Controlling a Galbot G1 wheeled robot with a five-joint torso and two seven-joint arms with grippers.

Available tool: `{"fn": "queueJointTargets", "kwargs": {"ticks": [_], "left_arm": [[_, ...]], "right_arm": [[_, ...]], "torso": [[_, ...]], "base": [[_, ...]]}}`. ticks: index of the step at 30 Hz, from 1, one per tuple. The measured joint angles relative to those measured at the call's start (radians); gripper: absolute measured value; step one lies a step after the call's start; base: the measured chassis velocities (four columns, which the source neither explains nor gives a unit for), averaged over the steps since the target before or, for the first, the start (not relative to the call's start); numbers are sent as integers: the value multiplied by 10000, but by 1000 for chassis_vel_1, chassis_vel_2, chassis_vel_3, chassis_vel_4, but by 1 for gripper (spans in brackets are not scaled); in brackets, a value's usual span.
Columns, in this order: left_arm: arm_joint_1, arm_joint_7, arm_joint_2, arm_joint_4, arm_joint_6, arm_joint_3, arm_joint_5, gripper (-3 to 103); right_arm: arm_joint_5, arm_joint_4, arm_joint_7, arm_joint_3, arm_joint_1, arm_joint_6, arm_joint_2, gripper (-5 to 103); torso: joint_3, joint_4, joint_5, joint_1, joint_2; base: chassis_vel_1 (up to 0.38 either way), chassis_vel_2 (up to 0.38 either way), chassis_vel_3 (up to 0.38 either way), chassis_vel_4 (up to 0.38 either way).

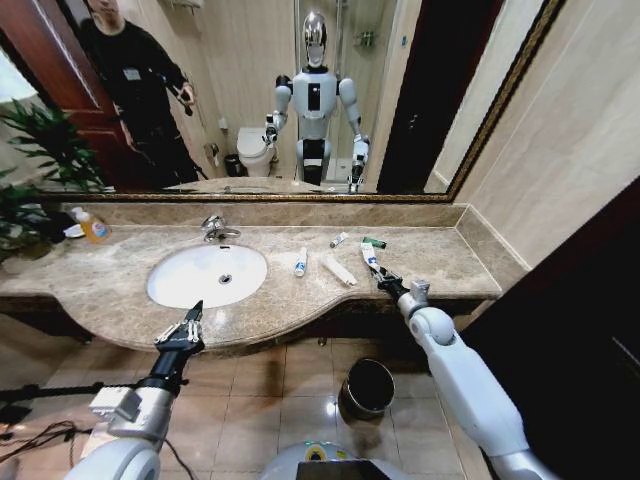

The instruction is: Pick up the trash from the sink and place it in the trash bin.

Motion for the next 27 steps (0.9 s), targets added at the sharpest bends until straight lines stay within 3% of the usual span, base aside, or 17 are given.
{"fn": "queueJointTargets", "kwargs": {"ticks": [27], "left_arm": [[0, 0, 0, 0, 0, 0, 0, 0]], "right_arm": [[621, 3056, -20, 1482, -2893, 442, -962, 25]], "torso": [[-1, 0, 1, 0, 0]], "base": [[0, 0, 0, 0]]}}
